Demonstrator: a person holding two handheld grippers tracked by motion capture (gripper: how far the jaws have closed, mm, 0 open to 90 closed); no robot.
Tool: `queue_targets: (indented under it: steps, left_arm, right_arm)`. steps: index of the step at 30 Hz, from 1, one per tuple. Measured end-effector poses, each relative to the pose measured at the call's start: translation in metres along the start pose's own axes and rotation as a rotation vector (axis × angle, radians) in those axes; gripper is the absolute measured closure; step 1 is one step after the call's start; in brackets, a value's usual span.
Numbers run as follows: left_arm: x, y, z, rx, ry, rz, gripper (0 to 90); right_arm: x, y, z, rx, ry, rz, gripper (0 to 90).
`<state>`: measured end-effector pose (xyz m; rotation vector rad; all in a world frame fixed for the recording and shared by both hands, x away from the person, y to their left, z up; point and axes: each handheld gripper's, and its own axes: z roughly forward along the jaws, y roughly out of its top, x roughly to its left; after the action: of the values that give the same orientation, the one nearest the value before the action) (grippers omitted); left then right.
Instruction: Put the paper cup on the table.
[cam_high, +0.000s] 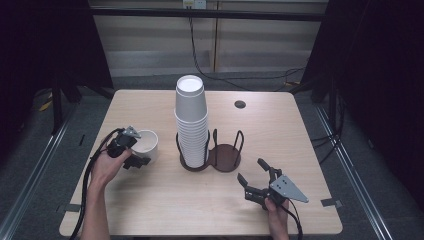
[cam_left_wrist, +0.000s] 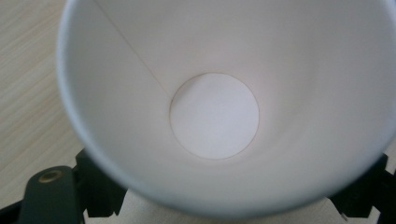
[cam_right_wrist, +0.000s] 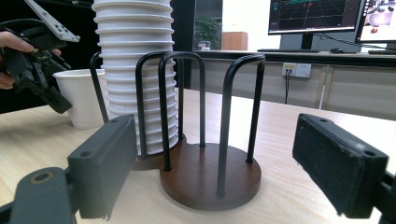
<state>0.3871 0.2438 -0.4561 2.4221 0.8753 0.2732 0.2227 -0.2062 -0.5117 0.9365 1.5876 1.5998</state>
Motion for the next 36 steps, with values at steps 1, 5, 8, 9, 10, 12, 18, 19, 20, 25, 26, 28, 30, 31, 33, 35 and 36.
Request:
queue_targets:
  steps: [1, 5, 8, 9, 10, 12, 18, 19, 20, 25, 26, 28, 30, 31, 33, 35, 36]
  left_arm:
    - [-0.001, -0.002, -0.003, -0.032, 0.008, -0.021, 16.2]
    - [-0.004, -0.008, -0.015, -0.098, 0.031, -0.033, 15.9]
    - [-0.006, -0.012, -0.023, -0.125, 0.055, -0.038, 16.1]
    - [-0.007, -0.014, -0.025, -0.144, 0.064, -0.044, 16.0]
    - [-0.008, -0.016, -0.027, -0.169, 0.067, -0.046, 16.0]
    - [-0.012, -0.018, -0.030, -0.214, 0.060, -0.057, 16.0]
    - [-0.024, -0.022, -0.037, -0.327, 0.089, -0.087, 15.7]
    - [-0.025, -0.023, -0.038, -0.349, 0.083, -0.095, 15.6]
    - [-0.027, -0.024, -0.039, -0.374, 0.082, -0.101, 15.7]
    - [-0.038, -0.031, -0.043, -0.451, 0.120, -0.130, 16.0]
    - [-0.041, -0.033, -0.045, -0.477, 0.119, -0.132, 16.0]
    - [-0.045, -0.035, -0.046, -0.517, 0.117, -0.140, 16.0]
    - [-0.056, -0.038, -0.046, -0.568, 0.119, -0.128, 16.0]
    - [-0.059, -0.039, -0.046, -0.577, 0.118, -0.123, 16.0]
    - [-0.062, -0.040, -0.046, -0.600, 0.112, -0.125, 16.0]
    - [-0.073, -0.044, -0.042, -0.682, 0.094, -0.114, 15.9]
    - [-0.076, -0.045, -0.040, -0.696, 0.097, -0.115, 15.9]
  right_arm:
    - [0.000, 0.000, 0.000, 0.001, -0.001, -0.001, 13.6]
    - [0.000, 0.000, 0.000, 0.001, 0.000, -0.001, 13.6]
    - [0.000, 0.000, 0.000, 0.001, 0.000, -0.001, 13.6]
    - [0.000, 0.000, 0.000, 0.001, 0.000, 0.000, 13.6]
    - [0.000, 0.000, 0.000, 0.001, 0.000, 0.000, 13.6]
    - [0.000, 0.000, 0.000, 0.001, 0.000, -0.001, 13.6]
    - [0.000, 0.000, 0.000, 0.001, 0.000, -0.001, 13.7]
    - [0.000, 0.000, 0.000, 0.001, 0.000, -0.001, 13.6]
    - [0.000, 0.000, 0.000, 0.001, 0.000, -0.001, 13.6]
    - [0.000, 0.000, 0.000, 0.001, 0.000, -0.001, 13.6]
    - [0.000, 0.000, 0.000, 0.000, 0.000, -0.001, 13.6]
    - [0.000, 0.000, 0.000, 0.001, 0.000, 0.000, 13.6]
    - [0.000, 0.000, 0.000, 0.001, 0.000, -0.001, 13.6]
    - [0.000, 0.000, 0.000, 0.001, 0.000, -0.001, 13.6]
    - [0.000, 0.000, 0.000, 0.001, 0.000, -0.001, 13.6]
    - [0.000, 0.000, 0.000, 0.000, 0.001, -0.001, 13.6]
    - [0.000, 0.000, 0.000, 0.001, 0.000, -0.001, 13.6]
